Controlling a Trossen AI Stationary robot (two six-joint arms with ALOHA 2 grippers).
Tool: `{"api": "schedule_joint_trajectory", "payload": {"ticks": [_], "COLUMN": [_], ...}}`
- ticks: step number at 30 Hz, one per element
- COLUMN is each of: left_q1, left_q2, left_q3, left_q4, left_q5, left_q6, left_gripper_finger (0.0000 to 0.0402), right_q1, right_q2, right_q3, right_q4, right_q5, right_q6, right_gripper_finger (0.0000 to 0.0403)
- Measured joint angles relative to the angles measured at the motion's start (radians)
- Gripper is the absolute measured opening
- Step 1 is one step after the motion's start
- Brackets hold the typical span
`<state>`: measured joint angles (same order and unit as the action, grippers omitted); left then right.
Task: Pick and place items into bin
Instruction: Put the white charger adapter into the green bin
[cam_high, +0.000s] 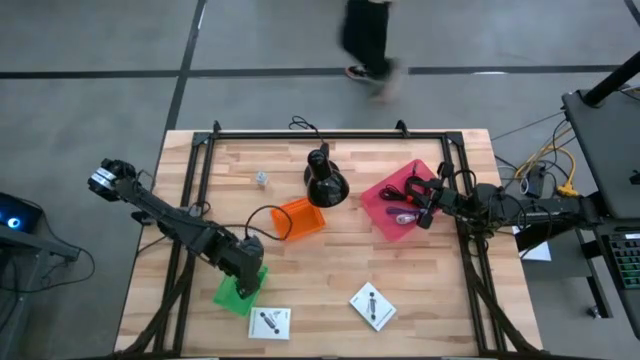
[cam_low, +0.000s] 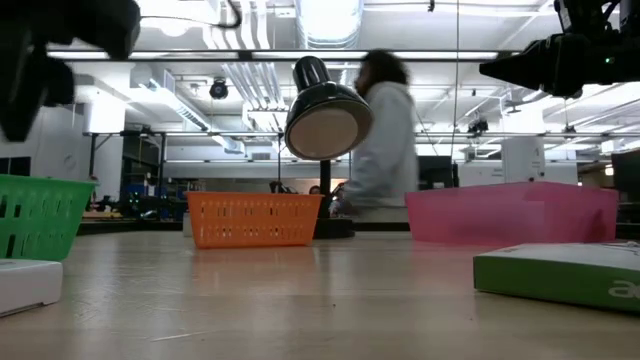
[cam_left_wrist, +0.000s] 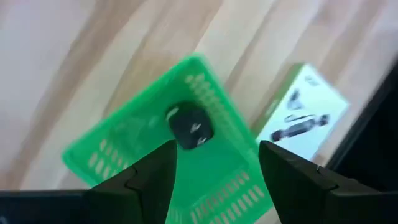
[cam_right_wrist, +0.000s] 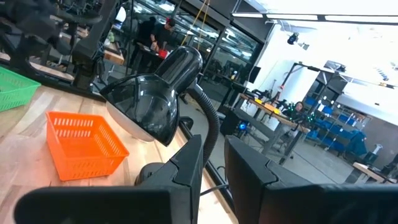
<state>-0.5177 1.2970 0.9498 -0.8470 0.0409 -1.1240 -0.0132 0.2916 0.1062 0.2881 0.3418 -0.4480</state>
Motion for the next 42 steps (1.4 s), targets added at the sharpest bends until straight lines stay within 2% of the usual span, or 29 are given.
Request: {"api": "schedule_joint_trajectory", "payload": {"ticks": [3,6,9,15,19,21,28,33,36,42], "left_q1": [0.022,0.046,0.062,0.068,0.106,0.137,0.282,0.427,0.529,0.735], "left_q2": [-0.026,-0.048,-0.067,-0.068,-0.068,-0.070,-0.071,-0.101,-0.129,-0.174], "left_q3": [0.020,0.029,0.027,0.024,0.022,0.022,0.010,0.003,0.003,0.003], "left_q4": [0.001,0.003,0.027,0.079,0.106,0.106,0.106,0.098,0.104,0.253], "left_q5": [-0.072,-0.207,-0.447,-0.937,-1.168,-1.223,-1.254,-1.222,-1.095,-0.690], "left_q6": [0.130,0.345,0.581,0.919,0.972,0.965,0.966,0.982,1.077,1.364], "left_gripper_finger": [0.0212,0.0212,0.0212,0.0212,0.0212,0.0212,0.0212,0.0212,0.0212,0.0212], "right_q1": [0.000,0.000,0.000,0.000,0.000,0.000,0.000,0.000,0.000,0.000], "right_q2": [0.000,0.000,0.000,0.000,0.000,-0.001,-0.001,-0.001,-0.001,0.000], "right_q3": [0.000,0.000,0.000,0.000,0.000,0.000,0.000,0.000,0.000,0.000], "right_q4": [0.000,0.000,0.000,0.000,0.000,0.000,0.000,0.000,0.000,0.000], "right_q5": [0.000,0.000,0.000,0.000,0.000,0.000,0.000,0.000,0.000,0.000], "right_q6": [0.000,0.000,0.000,0.000,0.000,0.002,0.002,0.000,0.000,-0.001], "right_gripper_finger": [0.0057,0.0057,0.0057,0.0057,0.0057,0.0057,0.0057,0.0057,0.0057,0.0057]}}
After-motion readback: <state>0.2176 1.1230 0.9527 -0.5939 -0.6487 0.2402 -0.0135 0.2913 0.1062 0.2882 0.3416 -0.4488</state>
